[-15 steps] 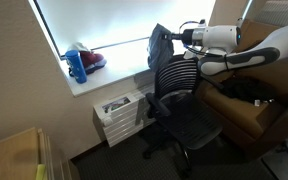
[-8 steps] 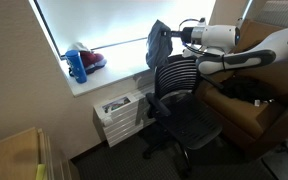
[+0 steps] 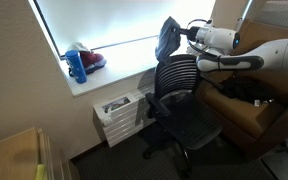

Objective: Hang the blue t-shirt on the backrest of the chair

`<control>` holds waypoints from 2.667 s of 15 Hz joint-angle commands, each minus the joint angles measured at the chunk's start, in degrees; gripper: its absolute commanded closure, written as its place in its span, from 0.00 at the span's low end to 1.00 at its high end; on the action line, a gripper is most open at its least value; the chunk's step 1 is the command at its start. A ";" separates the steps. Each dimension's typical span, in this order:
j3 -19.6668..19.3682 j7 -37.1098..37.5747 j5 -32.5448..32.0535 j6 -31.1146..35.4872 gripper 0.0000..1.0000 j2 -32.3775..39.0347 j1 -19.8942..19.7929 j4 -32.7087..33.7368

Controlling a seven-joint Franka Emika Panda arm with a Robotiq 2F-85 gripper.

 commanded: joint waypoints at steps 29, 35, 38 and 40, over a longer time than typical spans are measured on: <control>-9.40 8.67 8.79 -30.64 0.42 0.71 6.12 -0.89; 3.61 0.51 12.78 -35.34 0.00 -2.03 2.47 2.96; 7.10 -0.89 13.26 -36.98 0.00 -5.73 1.32 6.30; 9.75 4.29 3.52 -41.08 0.00 -6.67 -0.35 12.32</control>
